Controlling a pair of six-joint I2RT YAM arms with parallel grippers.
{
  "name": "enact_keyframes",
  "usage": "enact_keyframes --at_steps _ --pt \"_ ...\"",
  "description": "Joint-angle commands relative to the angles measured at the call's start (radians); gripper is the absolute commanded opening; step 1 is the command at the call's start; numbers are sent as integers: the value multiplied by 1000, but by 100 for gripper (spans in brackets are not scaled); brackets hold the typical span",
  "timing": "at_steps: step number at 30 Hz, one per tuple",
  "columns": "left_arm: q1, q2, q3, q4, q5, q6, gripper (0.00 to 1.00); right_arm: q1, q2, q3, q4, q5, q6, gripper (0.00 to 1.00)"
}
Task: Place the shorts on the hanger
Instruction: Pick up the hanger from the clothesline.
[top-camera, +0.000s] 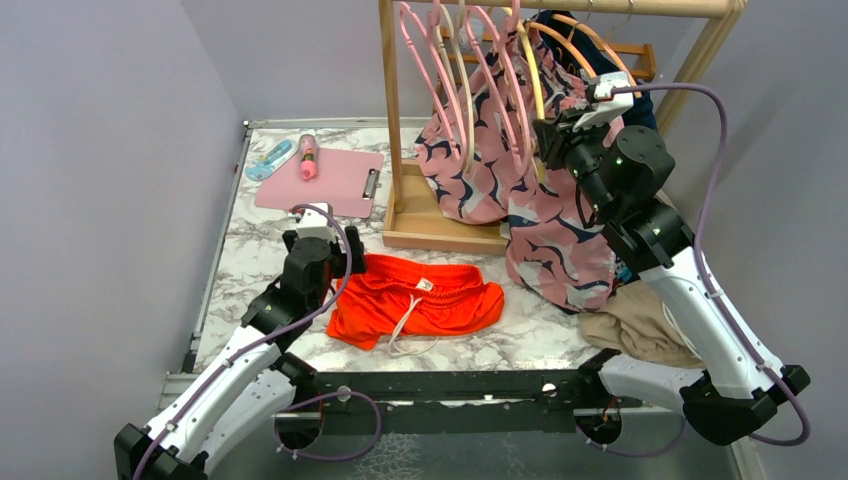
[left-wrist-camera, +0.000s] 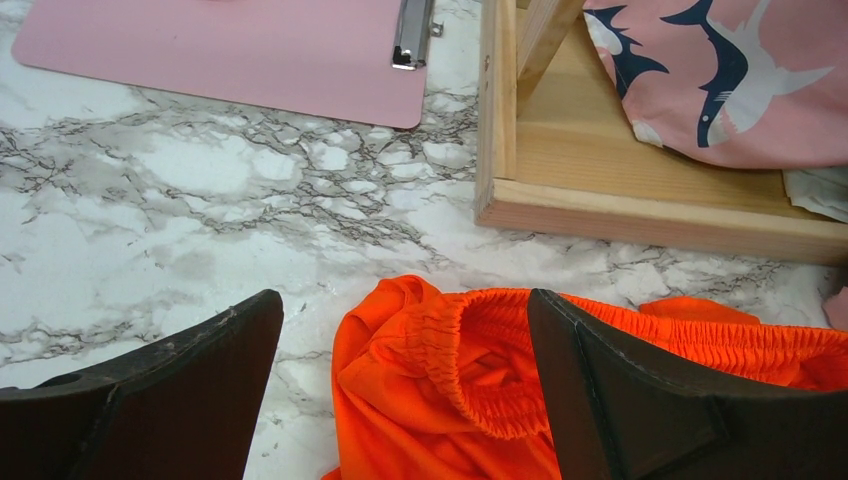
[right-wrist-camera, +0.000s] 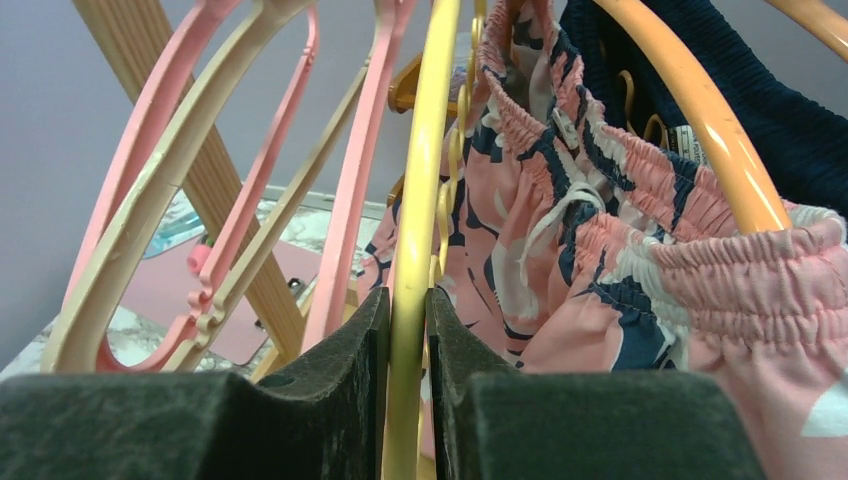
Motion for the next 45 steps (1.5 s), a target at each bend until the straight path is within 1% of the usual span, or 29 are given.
enact_keyframes --at_steps 1,8,11,16,28,38,45 --pt "3 2 36 -2 21 -1 94 -5 -2 26 -26 -46 2 20" --pt "3 9 37 -2 24 -1 94 -3 4 3 -12 47 -28 26" --pt "3 9 36 -2 30 -2 94 -3 11 -2 -3 62 -35 31" --pt "3 10 37 1 34 -2 94 -3 25 2 2 69 -38 33" --pt "3 8 36 3 46 -2 94 -3 52 20 8 53 -41 21" --pt "3 7 36 7 66 -4 94 -3 62 41 3 38 -49 1" --pt "3 1 36 7 69 -5 94 -3 59 41 14 22 -49 1"
